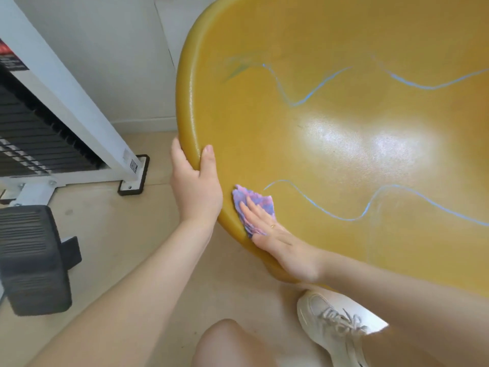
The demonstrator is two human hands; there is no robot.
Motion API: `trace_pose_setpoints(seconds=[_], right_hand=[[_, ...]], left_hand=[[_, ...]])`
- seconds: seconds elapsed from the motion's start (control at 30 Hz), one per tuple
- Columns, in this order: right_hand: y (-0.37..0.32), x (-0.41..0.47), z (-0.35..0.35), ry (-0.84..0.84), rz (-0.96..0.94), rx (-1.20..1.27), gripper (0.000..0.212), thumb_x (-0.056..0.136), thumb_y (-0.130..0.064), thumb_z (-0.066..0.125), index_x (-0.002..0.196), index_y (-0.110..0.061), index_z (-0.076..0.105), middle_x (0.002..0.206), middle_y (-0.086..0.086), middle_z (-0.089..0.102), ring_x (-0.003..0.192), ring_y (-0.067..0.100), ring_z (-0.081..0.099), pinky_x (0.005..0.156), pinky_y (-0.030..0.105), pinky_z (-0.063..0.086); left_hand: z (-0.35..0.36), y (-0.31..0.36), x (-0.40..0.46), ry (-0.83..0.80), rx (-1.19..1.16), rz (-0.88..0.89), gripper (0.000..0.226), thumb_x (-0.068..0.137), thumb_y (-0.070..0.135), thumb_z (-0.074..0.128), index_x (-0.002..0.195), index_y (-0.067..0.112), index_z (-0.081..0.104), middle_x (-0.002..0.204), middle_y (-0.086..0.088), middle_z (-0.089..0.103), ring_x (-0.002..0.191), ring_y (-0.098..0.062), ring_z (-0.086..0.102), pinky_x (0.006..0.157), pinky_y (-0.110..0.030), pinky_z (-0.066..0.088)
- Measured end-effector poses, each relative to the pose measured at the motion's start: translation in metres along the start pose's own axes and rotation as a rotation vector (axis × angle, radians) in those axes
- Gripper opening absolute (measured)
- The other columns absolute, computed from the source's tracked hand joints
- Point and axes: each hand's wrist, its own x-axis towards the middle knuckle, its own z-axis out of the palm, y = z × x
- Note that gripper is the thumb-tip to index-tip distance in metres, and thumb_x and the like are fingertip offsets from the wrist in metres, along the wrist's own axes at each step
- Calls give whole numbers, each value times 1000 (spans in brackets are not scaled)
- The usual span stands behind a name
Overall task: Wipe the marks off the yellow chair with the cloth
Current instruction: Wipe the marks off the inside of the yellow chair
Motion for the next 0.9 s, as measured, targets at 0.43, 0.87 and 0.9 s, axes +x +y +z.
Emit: trace_pose_setpoints(seconds=[0.43, 0.87, 0.9], right_hand=[[51, 120, -69, 275, 142, -224, 66, 97, -45, 29, 145, -28, -12, 153, -8, -22, 140, 13, -20, 113, 36, -11], [37, 13, -23, -160, -139, -260, 86, 68, -72, 1, 139, -30, -24, 139, -17, -38, 131, 3, -36, 110, 28, -19], [39, 24, -26, -150, -132, -267, 83, 72, -70, 4, 140, -30, -23, 140, -16, -37, 131, 3, -35, 112, 30, -18]], left_hand=[[5, -1, -1, 104, 174, -38, 39, 94, 33, 44, 128, 14, 45, 110, 7, 59, 100, -12, 56, 89, -27, 44], [22, 8, -22, 266, 275, -81, 40, 96, 31, 40, 133, 17, 41, 122, 1, 59, 103, -11, 53, 75, -10, 34], [22, 9, -22, 272, 279, -78, 39, 96, 31, 40, 133, 17, 41, 121, 2, 59, 102, -10, 52, 75, -10, 33]])
